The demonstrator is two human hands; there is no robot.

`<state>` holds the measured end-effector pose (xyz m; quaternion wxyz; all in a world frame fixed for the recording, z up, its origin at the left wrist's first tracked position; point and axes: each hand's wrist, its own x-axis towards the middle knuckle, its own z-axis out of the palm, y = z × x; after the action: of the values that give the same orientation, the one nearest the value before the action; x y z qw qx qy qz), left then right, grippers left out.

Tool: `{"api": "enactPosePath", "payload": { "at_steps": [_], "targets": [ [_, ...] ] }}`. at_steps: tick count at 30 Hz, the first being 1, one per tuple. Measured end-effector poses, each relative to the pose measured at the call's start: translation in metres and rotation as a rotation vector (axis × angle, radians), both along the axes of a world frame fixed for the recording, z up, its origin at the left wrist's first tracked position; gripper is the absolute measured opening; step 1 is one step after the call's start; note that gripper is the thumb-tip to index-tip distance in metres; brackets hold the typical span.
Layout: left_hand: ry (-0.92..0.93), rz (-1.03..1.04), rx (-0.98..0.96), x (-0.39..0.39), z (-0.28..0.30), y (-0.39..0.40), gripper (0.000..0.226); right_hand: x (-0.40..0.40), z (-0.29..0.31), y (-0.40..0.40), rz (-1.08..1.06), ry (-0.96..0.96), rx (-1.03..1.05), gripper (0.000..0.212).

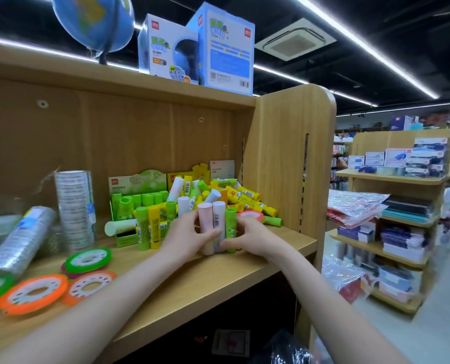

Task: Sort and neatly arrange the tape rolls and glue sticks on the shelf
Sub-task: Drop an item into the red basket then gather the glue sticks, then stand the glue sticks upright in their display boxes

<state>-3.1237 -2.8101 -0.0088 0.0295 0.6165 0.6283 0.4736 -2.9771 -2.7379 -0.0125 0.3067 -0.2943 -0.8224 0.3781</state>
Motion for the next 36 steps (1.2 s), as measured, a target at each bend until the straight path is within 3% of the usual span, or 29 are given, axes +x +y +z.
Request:
{"api": "enactPosePath", "payload": {
  "at_steps": [7, 15, 19, 20, 22, 25, 31, 36],
  "targets": [
    [0.208, 0.105, 0.013, -0.011, -0.001, -0.024, 0.03, -0.025, 0.005, 0.001, -0.283, -0.095, 0.115, 0.052],
    [0.273, 0.153, -0.069, -0.017, -0.009, -0.024, 0.024, -0.043, 0.004, 0.007, -0.33, -0.142, 0.198, 0.053],
    [0.262, 0.157, -0.081, -0.02, -0.011, -0.021, 0.024, -0.007, 0.01, 0.015, -0.411, 0.058, 0.233, 0.043],
    [0.258, 0.157, -0.083, -0.02, -0.011, -0.02, 0.024, 0.004, 0.011, 0.02, -0.48, 0.027, 0.323, 0.038],
    [0.254, 0.156, -0.089, -0.02, -0.011, -0.02, 0.025, 0.017, 0.007, 0.031, -0.546, -0.216, 0.422, 0.043],
    [0.258, 0.161, -0.101, -0.02, -0.011, -0.021, 0.03, 0.013, -0.004, 0.038, -0.514, -0.482, 0.372, 0.051],
    [0.174, 0.136, -0.13, -0.022, -0.011, -0.024, 0.028, 0.031, -0.006, 0.017, -0.457, -0.27, 0.345, 0.045],
    [0.181, 0.115, -0.18, -0.021, -0.009, -0.051, 0.034, 0.041, -0.002, -0.018, -0.233, -0.267, 0.345, 0.032]
  ]
}}
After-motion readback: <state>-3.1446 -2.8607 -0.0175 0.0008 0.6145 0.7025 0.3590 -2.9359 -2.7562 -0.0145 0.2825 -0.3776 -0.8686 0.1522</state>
